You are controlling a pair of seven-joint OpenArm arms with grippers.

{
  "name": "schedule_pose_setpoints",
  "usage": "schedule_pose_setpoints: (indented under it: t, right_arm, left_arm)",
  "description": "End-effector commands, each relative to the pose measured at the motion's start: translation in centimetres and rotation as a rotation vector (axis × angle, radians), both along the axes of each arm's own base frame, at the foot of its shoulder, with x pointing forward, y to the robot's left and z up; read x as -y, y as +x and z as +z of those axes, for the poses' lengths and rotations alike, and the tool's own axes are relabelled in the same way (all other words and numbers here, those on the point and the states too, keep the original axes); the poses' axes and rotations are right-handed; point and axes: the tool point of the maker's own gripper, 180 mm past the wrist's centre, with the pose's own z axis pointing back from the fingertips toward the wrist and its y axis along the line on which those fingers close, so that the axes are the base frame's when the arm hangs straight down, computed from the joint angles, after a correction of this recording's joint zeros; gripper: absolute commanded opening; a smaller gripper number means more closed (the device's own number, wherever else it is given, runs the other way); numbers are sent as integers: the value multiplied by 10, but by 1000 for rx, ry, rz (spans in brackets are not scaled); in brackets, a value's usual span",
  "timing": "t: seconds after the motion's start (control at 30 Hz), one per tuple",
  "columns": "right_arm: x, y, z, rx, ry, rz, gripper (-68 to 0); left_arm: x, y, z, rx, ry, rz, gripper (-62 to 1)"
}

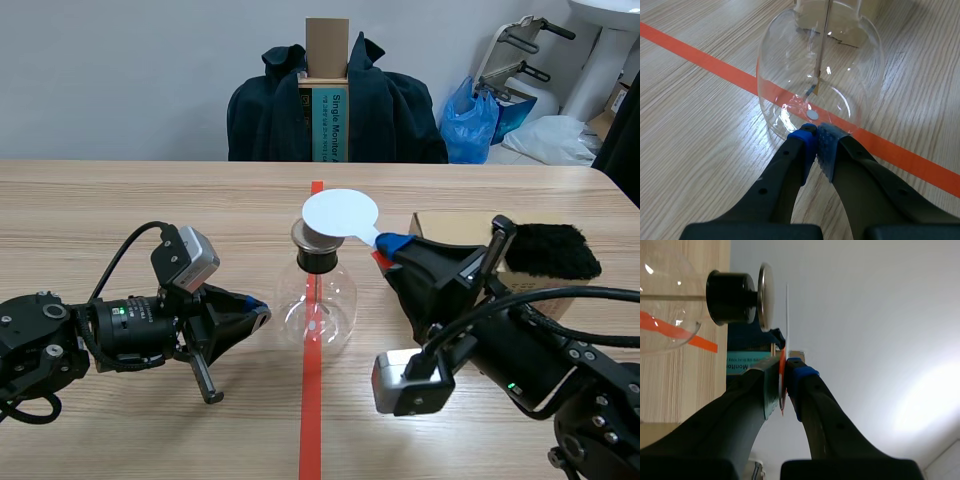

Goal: Do the electroscope experiment.

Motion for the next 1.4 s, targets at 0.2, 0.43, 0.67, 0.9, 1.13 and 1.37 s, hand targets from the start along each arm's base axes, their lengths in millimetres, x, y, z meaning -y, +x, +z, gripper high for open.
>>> schedule_pose_setpoints:
  t: [0.2,0.43,0.67,0.9,1.13,1.37]
  right_arm:
    - [22,23,14,42,17,-139,-669]
    - [39,35,15,39,27,-251,-668]
    - [50,40,16,37,34,-317,-668]
    - [42,36,15,39,29,-268,-668]
    - [20,22,14,42,15,-126,-668]
    - [4,7,13,45,3,-5,-668]
  left_arm:
    - [1,4,9,18,-27,6,-582]
    - [1,4,9,18,-27,6,-582]
    - [1,4,9,18,-27,6,-582]
    - [1,4,9,18,-27,6,-582]
    - [1,4,9,18,-27,6,-582]
    - [1,4,9,18,-27,6,-582]
